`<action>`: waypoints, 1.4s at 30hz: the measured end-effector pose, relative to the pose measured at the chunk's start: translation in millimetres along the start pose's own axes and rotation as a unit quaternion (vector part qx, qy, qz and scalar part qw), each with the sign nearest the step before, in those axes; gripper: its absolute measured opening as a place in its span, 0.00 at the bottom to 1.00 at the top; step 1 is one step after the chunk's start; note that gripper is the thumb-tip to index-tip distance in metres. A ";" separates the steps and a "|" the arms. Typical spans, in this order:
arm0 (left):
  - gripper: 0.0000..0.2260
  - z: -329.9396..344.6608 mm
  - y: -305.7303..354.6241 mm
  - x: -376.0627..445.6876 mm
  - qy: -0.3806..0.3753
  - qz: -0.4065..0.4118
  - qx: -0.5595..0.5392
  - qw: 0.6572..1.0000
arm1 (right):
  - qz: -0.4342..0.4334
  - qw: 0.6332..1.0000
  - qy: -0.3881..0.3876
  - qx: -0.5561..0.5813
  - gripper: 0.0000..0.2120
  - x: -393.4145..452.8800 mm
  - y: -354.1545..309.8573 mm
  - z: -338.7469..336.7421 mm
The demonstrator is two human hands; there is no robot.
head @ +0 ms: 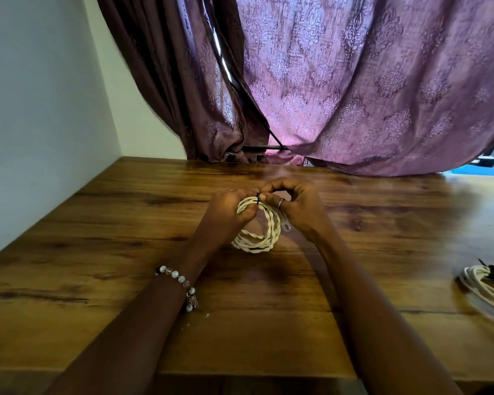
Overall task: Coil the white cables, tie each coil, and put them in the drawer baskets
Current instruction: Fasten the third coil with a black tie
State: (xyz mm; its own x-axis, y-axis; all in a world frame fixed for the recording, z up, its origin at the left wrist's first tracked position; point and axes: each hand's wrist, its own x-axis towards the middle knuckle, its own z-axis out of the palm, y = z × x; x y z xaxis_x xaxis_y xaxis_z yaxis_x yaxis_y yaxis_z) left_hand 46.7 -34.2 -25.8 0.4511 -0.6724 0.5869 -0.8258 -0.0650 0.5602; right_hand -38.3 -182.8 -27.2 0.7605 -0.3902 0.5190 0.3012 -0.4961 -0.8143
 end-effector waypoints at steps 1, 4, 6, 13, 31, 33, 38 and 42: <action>0.16 0.4 -0.6 0.0 0.003 0.000 -0.001 1.000 | -0.004 1.000 0.000 0.001 0.06 0.1 0.3 0.7; 0.14 1.3 -2.5 0.1 0.008 -0.010 -0.006 1.000 | -0.021 1.000 -0.009 0.001 0.09 0.0 -1.0 0.4; 0.11 2.0 -4.0 0.9 0.015 -0.028 -0.023 0.999 | -0.032 0.999 -0.014 0.001 0.12 -0.3 -4.6 -1.0; 0.10 2.3 -9.4 2.6 0.022 -0.056 -0.063 0.996 | -0.025 1.000 0.004 0.011 0.12 -0.6 -5.1 0.1; 0.07 5.2 -14.0 3.4 0.022 -0.075 -0.099 0.992 | 0.034 0.997 -0.017 0.069 0.10 -1.6 -4.9 1.1; 0.08 6.6 -13.2 2.6 0.024 -0.071 -0.091 0.993 | 0.051 0.995 -0.015 0.086 0.09 -1.8 -3.8 2.1; 0.09 8.5 -12.0 2.5 0.015 -0.069 -0.075 0.995 | 0.067 0.995 0.004 0.080 0.09 -2.0 -3.7 6.3; 0.09 8.3 -11.6 2.6 0.012 -0.071 -0.078 0.994 | 0.066 0.994 -0.001 0.088 0.09 -3.8 -4.5 4.2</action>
State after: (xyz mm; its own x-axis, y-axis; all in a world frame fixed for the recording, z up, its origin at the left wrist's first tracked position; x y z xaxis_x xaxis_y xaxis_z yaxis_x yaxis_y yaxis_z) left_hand 54.6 -41.4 -35.6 0.5691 -0.6466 0.5079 -0.6915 -0.0421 0.7212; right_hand -40.2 -175.8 -26.6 0.8007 -0.4418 0.4045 0.2949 -0.2971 -0.9082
